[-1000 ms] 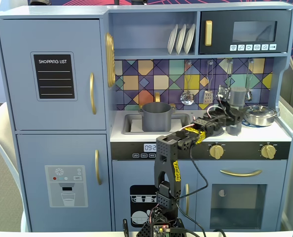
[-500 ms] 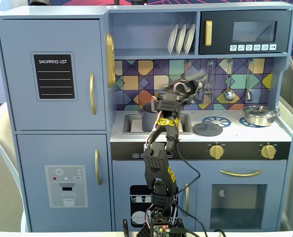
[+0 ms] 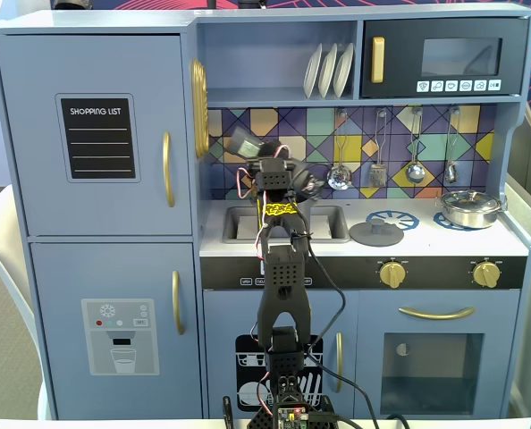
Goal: Put salt in the gray recipient
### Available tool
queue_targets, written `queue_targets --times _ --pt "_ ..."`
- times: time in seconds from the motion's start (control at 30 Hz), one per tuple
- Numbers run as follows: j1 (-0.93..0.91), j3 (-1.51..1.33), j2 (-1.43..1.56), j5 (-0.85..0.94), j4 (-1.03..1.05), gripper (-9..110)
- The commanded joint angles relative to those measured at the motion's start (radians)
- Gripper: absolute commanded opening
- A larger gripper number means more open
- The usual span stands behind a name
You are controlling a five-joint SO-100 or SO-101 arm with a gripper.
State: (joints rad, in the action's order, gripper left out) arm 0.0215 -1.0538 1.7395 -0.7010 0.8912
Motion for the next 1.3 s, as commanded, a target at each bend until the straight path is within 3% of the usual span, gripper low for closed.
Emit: queue_targets --times 0.0,0.27,0.5,0.83,1.1,1.27 --pt "0.034 0.133 -0.028 -0.149 -0.041 0" --pt "0.012 0.135 -0.037 -0.258 -0.153 0" --pt "-0.008 0.252 -0.103 -0.342 0.176 0" --pt "0.041 0.232 -0.106 -0.252 -0.23 0" --pt "-0.009 0.262 -0.127 -0.327 0.138 0" --pt "0.034 0.227 -0.121 -0.298 -0.014 0"
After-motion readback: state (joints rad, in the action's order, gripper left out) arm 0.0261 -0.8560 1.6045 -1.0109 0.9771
